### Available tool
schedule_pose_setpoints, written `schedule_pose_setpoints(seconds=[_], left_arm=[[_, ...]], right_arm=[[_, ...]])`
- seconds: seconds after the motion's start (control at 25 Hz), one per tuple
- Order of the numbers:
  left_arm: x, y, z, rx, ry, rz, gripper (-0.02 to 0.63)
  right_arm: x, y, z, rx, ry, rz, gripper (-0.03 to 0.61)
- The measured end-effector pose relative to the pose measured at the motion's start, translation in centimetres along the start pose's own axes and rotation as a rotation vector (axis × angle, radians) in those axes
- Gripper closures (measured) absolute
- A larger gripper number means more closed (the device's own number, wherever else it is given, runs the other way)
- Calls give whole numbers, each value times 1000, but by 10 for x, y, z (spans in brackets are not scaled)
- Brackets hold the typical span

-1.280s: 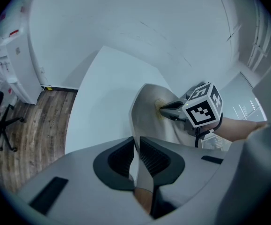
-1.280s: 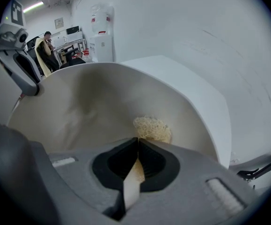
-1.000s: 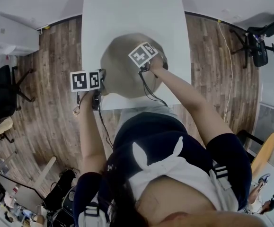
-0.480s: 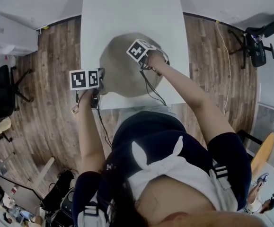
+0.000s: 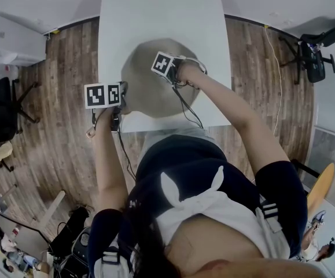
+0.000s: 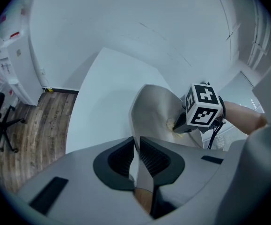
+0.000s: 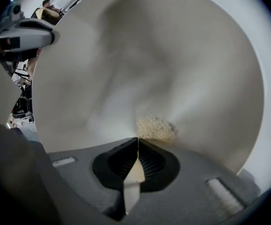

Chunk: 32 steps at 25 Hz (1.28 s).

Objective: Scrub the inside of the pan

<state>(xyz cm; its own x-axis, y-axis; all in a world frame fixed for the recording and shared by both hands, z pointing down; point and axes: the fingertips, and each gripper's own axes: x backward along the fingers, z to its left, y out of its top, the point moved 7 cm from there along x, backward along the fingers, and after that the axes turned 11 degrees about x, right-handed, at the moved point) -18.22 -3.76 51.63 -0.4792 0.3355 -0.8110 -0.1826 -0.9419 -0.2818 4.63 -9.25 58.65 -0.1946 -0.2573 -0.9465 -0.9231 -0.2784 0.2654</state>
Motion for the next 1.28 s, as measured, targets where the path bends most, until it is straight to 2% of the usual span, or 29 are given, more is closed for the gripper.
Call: schedule_pose_setpoints(seconds=[0.24, 0.6, 0.84, 1.04, 1.28], left_arm=[[1, 0, 1, 5, -4, 1, 568], [2, 1, 2, 6, -5, 0, 568], [3, 1, 0, 6, -5, 0, 568], [3, 0, 0, 8, -5, 1, 568], [2, 2, -1, 4, -3, 1, 568]], right_arm=[[-10, -2, 16, 57, 83, 48, 575], [-15, 5, 43, 59, 297, -27, 575], [-15, 11, 57, 65, 354, -71, 575], [-15, 20, 70, 79, 400, -152, 575], [-9, 35, 81, 72, 408, -336, 577]])
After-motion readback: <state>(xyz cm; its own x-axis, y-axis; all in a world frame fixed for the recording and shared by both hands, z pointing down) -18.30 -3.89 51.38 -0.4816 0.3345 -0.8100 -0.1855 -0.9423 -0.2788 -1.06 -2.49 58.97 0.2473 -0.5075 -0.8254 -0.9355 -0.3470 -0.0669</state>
